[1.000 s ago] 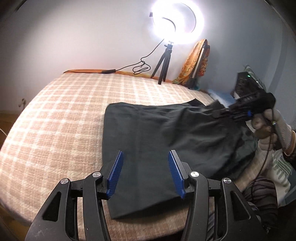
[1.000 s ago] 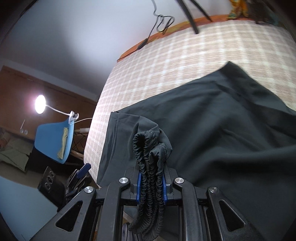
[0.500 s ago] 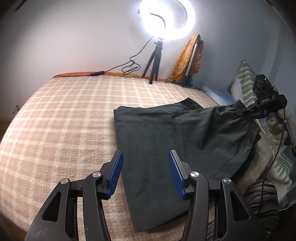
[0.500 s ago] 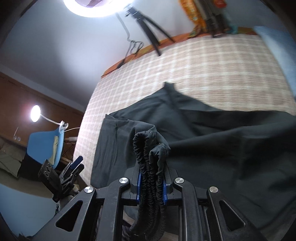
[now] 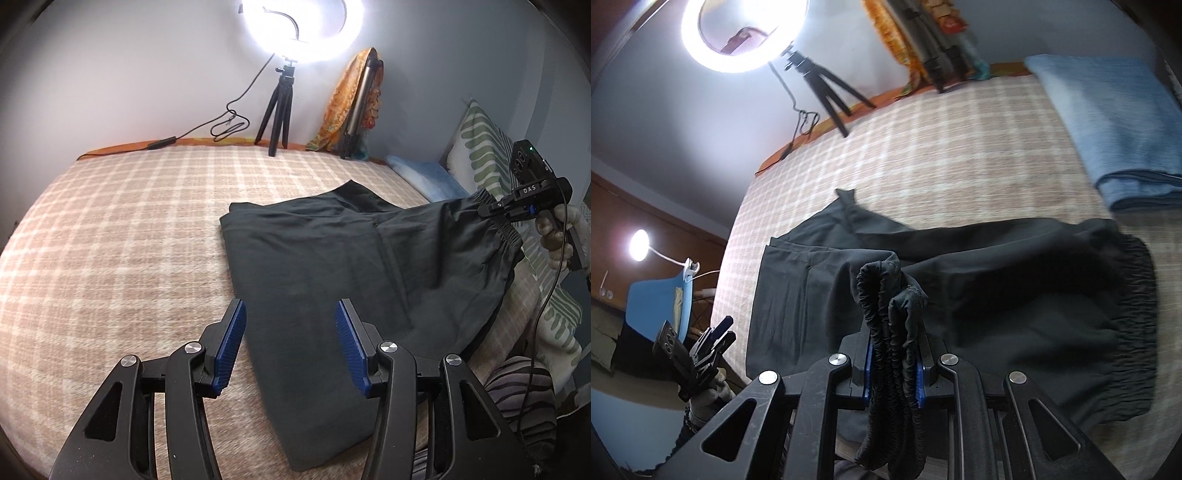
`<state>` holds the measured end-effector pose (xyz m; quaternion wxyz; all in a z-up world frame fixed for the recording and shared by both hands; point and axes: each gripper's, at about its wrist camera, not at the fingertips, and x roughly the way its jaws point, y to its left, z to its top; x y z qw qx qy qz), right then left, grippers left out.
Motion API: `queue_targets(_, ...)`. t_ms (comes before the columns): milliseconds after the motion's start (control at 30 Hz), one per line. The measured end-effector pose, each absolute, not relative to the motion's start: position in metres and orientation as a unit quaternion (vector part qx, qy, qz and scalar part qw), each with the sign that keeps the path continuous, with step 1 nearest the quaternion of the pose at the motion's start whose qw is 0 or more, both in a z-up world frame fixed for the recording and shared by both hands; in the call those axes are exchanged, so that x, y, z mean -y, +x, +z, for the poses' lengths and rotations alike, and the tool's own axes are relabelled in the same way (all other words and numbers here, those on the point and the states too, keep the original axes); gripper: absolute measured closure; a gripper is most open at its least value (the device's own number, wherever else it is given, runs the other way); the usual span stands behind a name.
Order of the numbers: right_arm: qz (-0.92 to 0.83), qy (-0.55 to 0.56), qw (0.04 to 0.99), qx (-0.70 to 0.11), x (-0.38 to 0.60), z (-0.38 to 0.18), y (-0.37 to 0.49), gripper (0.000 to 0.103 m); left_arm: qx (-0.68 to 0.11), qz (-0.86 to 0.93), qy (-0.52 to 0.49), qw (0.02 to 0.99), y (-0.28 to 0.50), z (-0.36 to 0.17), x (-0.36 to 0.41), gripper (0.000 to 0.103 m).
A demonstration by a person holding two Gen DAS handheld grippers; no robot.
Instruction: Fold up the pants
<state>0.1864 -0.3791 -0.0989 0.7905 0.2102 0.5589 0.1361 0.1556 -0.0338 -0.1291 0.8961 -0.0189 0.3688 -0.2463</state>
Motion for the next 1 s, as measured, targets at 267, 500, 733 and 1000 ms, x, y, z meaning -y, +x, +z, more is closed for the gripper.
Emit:
queue_targets(267,0.101,0.188,0.798,-0.564,0.422,-0.096,0.182,0.087,-0.382,-0.256,-0.012,0.888,0.158,-0.135,0.049,0.054)
queue_targets(500,0.081,0.176,0.795,-0.575,0.447,-0.108,0.181,0.087,-0.387,-0.270,0.001,0.882,0.159,-0.135,0.066,0.054)
queue_targets(733,0.060,0.163,0.794,-0.582,0.462,-0.119,0.185,0.087,-0.400,-0.282,0.025,0.872,0.159,-0.144,0.082,0.054)
queue_targets(1000,0.050,0.164,0.798,-0.578,0.472,-0.130,0.186,0.087,-0.418,-0.287,0.036,0.861,0.157,-0.156,0.089,0.054)
